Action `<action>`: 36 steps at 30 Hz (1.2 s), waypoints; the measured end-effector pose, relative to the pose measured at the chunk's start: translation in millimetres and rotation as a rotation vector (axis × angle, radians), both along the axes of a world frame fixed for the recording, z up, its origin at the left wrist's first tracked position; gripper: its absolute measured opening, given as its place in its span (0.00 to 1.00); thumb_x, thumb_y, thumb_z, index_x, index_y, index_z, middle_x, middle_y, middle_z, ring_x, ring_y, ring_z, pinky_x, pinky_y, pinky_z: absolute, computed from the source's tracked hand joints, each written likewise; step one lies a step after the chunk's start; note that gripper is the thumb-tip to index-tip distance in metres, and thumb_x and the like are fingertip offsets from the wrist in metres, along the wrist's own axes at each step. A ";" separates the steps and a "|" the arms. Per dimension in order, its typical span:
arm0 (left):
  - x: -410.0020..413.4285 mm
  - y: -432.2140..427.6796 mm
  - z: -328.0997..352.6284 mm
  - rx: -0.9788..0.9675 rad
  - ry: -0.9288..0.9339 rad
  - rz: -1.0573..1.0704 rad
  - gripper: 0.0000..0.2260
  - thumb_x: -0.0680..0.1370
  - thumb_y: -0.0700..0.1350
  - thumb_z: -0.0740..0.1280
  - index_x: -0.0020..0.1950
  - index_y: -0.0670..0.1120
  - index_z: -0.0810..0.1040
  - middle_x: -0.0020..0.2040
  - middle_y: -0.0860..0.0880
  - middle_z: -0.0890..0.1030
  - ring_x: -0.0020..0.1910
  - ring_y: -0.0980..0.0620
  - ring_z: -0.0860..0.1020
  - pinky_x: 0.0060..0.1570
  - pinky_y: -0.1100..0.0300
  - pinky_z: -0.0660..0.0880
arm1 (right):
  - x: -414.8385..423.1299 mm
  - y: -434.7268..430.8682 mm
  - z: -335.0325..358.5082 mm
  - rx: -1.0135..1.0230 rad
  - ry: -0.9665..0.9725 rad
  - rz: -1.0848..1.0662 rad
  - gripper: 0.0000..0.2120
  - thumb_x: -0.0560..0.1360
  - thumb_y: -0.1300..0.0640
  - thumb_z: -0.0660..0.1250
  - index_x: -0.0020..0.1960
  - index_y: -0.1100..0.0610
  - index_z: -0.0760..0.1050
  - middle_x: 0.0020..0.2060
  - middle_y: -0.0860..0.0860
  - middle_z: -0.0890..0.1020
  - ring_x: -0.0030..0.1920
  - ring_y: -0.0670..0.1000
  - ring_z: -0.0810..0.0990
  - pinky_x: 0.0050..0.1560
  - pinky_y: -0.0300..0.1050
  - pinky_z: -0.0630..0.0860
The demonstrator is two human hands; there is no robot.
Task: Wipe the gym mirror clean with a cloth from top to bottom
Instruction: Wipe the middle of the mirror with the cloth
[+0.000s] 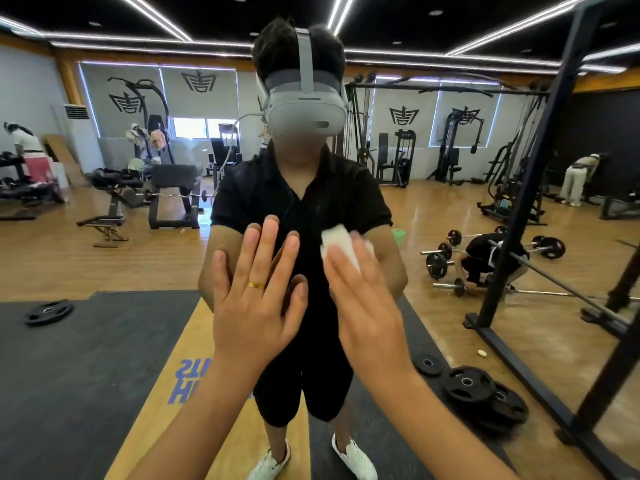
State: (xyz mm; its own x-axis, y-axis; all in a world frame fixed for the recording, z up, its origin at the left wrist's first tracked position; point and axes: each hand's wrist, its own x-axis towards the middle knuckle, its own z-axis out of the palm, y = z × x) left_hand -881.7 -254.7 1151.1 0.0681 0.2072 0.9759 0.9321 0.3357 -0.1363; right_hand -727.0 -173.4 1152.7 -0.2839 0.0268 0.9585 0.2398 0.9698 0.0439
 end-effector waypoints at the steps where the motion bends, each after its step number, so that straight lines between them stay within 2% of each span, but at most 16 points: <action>1: 0.1 -1.1 1.0 -0.004 -0.001 -0.007 0.26 0.84 0.52 0.61 0.82 0.46 0.63 0.82 0.41 0.61 0.82 0.44 0.56 0.80 0.41 0.47 | 1.7 -0.2 -12.3 0.016 -0.016 -0.006 0.17 0.84 0.68 0.62 0.73 0.66 0.72 0.75 0.57 0.72 0.79 0.62 0.64 0.75 0.64 0.68; 5: 2.1 -11.7 6.3 -0.045 -0.025 -0.129 0.24 0.83 0.48 0.61 0.79 0.44 0.67 0.81 0.40 0.63 0.81 0.42 0.59 0.80 0.40 0.49 | -4.5 1.7 -3.9 0.055 0.027 -0.044 0.16 0.86 0.66 0.60 0.73 0.66 0.71 0.74 0.59 0.72 0.77 0.65 0.66 0.77 0.62 0.66; 8: -9.0 -32.1 7.3 -0.058 0.023 -0.227 0.23 0.83 0.46 0.62 0.78 0.43 0.69 0.79 0.39 0.64 0.81 0.42 0.60 0.76 0.33 0.58 | -14.3 -1.6 21.4 0.025 0.080 -0.057 0.21 0.82 0.71 0.65 0.75 0.66 0.69 0.75 0.58 0.71 0.79 0.64 0.62 0.77 0.61 0.65; 10: -31.1 -49.7 7.0 -0.035 0.052 -0.208 0.23 0.82 0.45 0.62 0.77 0.42 0.70 0.79 0.39 0.65 0.81 0.43 0.59 0.77 0.34 0.56 | -22.8 -2.7 33.2 -0.008 0.153 -0.072 0.23 0.80 0.72 0.68 0.74 0.66 0.70 0.74 0.58 0.71 0.79 0.63 0.62 0.79 0.59 0.62; 12: -58.2 -67.4 6.2 -0.012 0.040 -0.162 0.23 0.82 0.44 0.62 0.77 0.41 0.70 0.79 0.38 0.65 0.82 0.42 0.58 0.79 0.38 0.52 | -31.1 -5.1 34.9 -0.034 0.224 -0.086 0.21 0.79 0.73 0.68 0.72 0.68 0.73 0.72 0.58 0.73 0.78 0.63 0.64 0.80 0.57 0.60; 16: -98.5 -84.6 3.1 -0.045 0.085 -0.079 0.24 0.83 0.45 0.61 0.79 0.43 0.67 0.82 0.42 0.60 0.81 0.41 0.58 0.79 0.39 0.51 | -44.7 -22.7 11.5 -0.083 0.314 -0.113 0.17 0.80 0.72 0.65 0.69 0.70 0.74 0.71 0.59 0.73 0.78 0.61 0.64 0.76 0.63 0.66; 20: -107.5 -79.7 -1.0 -0.053 0.116 -0.047 0.25 0.83 0.47 0.60 0.81 0.45 0.65 0.83 0.43 0.58 0.82 0.42 0.57 0.80 0.40 0.48 | -55.1 -33.9 -14.7 -0.123 0.293 -0.146 0.18 0.82 0.69 0.63 0.71 0.70 0.72 0.72 0.61 0.72 0.77 0.66 0.63 0.81 0.52 0.60; 23: -108.0 -78.6 -1.9 -0.056 0.102 -0.049 0.24 0.84 0.47 0.58 0.81 0.46 0.64 0.82 0.42 0.61 0.82 0.43 0.57 0.79 0.39 0.50 | -54.9 -32.0 -18.0 -0.143 0.267 -0.131 0.20 0.83 0.67 0.61 0.74 0.69 0.69 0.75 0.57 0.69 0.79 0.65 0.61 0.80 0.55 0.61; 27: -108.2 -80.5 -1.4 -0.072 0.098 -0.051 0.25 0.84 0.48 0.58 0.82 0.46 0.64 0.82 0.42 0.62 0.82 0.43 0.57 0.79 0.40 0.51 | -59.6 -36.1 -18.4 -0.199 0.310 -0.118 0.20 0.83 0.67 0.60 0.74 0.68 0.68 0.76 0.57 0.68 0.81 0.61 0.59 0.81 0.50 0.59; 32: -107.9 -81.9 -1.0 -0.078 0.086 -0.050 0.25 0.84 0.48 0.58 0.82 0.47 0.64 0.82 0.43 0.62 0.82 0.43 0.58 0.78 0.39 0.53 | -60.5 -35.8 -18.0 -0.172 0.316 -0.143 0.20 0.82 0.68 0.61 0.73 0.70 0.69 0.75 0.56 0.69 0.82 0.57 0.57 0.81 0.48 0.58; 36: -107.7 -80.4 -2.0 -0.059 0.083 -0.052 0.24 0.84 0.48 0.58 0.81 0.47 0.65 0.81 0.43 0.63 0.82 0.44 0.58 0.78 0.40 0.53 | -60.0 -34.1 -19.9 -0.157 0.319 -0.117 0.19 0.82 0.68 0.61 0.72 0.71 0.70 0.75 0.56 0.70 0.81 0.59 0.58 0.80 0.50 0.59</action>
State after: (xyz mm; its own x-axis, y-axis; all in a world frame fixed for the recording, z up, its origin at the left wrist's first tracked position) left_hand -989.4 -335.1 1149.1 0.1599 0.2580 0.9528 0.9328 0.2763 -0.2313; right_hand -787.0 -207.5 1132.8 0.0424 0.1948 0.9799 0.3268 0.9242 -0.1978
